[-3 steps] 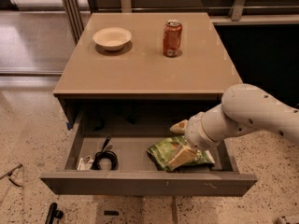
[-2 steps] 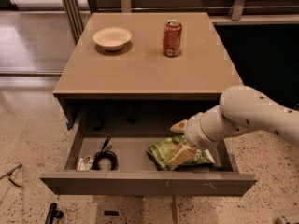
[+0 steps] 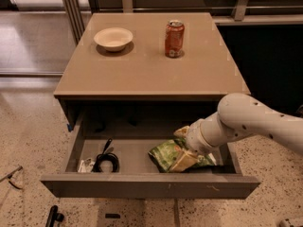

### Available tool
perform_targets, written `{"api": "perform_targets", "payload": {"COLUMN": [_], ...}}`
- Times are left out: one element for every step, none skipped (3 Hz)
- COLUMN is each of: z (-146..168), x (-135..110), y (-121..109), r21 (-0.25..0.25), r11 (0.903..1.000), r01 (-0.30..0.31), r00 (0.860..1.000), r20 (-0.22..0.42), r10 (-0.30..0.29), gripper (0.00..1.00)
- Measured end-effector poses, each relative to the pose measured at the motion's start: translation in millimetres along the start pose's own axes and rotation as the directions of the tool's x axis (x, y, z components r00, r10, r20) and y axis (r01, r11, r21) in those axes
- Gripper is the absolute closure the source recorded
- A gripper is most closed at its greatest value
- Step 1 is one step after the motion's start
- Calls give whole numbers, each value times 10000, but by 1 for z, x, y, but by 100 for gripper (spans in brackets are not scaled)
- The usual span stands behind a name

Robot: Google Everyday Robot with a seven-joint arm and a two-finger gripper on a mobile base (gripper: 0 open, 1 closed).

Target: Pick green jalapeno chip bag from top drawer and place on counter

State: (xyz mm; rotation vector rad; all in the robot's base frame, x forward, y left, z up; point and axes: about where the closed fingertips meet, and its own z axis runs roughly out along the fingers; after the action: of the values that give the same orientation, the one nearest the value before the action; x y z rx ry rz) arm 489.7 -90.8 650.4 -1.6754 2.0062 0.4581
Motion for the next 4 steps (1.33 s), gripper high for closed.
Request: {"api": "perform_targets", "payload": {"z": [17, 26, 33, 33], "x": [7, 6, 3, 3], "y": [1, 0, 1, 1], "r21": [-157, -208, -221, -221], "r11": [9999, 9997, 9994, 9994], "r01": [55, 102, 281, 281], "r00": [9997, 9995, 9991, 9991], "r20": [-223, -283, -307, -307], "r10": [-58, -108, -287, -288], "gripper": [30, 31, 50, 73]}}
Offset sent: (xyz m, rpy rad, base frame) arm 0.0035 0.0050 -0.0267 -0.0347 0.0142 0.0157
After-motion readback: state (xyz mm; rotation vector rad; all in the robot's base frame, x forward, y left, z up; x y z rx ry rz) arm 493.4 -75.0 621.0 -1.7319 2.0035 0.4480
